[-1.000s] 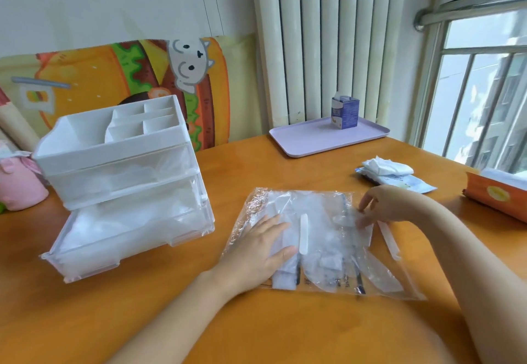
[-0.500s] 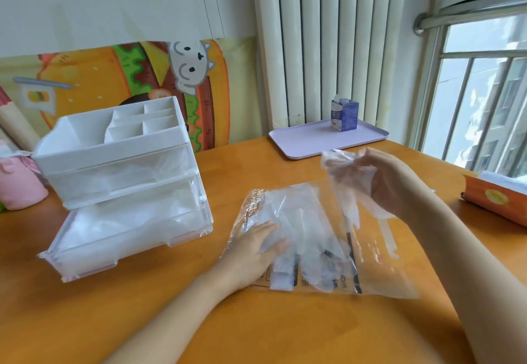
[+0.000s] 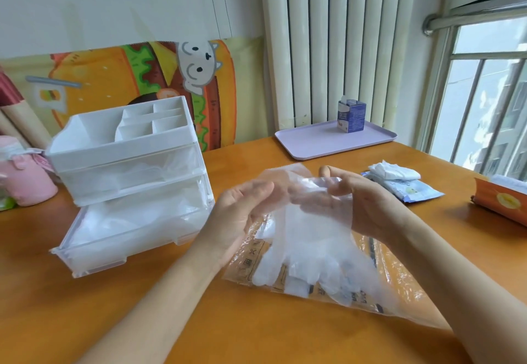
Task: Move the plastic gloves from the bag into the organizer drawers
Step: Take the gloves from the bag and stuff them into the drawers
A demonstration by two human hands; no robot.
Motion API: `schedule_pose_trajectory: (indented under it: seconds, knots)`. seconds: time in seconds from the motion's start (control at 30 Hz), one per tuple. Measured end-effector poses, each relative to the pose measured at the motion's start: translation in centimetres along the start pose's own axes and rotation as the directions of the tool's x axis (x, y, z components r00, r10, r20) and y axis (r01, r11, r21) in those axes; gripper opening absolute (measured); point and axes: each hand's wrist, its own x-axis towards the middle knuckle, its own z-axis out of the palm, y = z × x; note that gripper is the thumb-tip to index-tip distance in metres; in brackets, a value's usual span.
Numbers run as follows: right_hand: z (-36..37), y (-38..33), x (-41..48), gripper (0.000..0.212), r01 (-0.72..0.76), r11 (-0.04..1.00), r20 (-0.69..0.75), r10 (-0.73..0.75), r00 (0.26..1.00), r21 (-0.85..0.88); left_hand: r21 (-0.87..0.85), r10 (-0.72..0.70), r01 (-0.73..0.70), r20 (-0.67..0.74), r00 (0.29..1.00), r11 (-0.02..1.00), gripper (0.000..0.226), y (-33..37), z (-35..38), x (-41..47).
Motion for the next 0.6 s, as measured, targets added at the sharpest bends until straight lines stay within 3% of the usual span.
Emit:
schedule_pose_trajectory:
  seconds: [0.07, 0.23, 0.37, 0.47, 0.53, 0.6]
  knots:
    - [0.2, 0.2, 0.0, 0.012, -0.011, 1.0, 0.002, 0.011, 1.0, 0.023, 0.08, 0.073, -0.067, -0.068, 0.995, 0.995, 0.016, 1.6, 0.1, -0.1]
    - [0.8, 1.3, 0.6, 0.021, -0.108, 0.989, -0.005, 0.109, 0.994, 0.099, 0.352, 0.237, -0.169, -0.158, 0.959, 0.92, 0.007, 4.7, -1.4, -0.8]
    - [2.9, 2.4, 1.3, 0.059, -0.191, 0.979, 0.026, 0.19, 0.981, 0.068, 0.561, 0.276, -0.174, -0.102, 0.956, 0.81, 0.006, 6.5, -3.4, -1.3]
    - [5.1, 2.8, 2.1, 0.07, -0.205, 0.979, 0.013, 0.205, 0.979, 0.004, 0.598, 0.287, -0.189, -0.071, 0.955, 0.779, 0.006, 7.9, -4.5, -1.9]
    - [6.5, 3.2, 2.7, 0.067, -0.203, 0.972, -0.024, 0.201, 0.979, -0.117, 0.592, 0.309, -0.217, -0.058, 0.949, 0.777, 0.005, 9.0, -5.3, -2.5]
    - [7.5, 3.2, 3.2, 0.039, -0.196, 0.946, -0.099, 0.176, 0.979, -0.258, 0.571, 0.341, -0.221, -0.111, 0.934, 0.791, 0.006, 10.1, -6.5, -2.9]
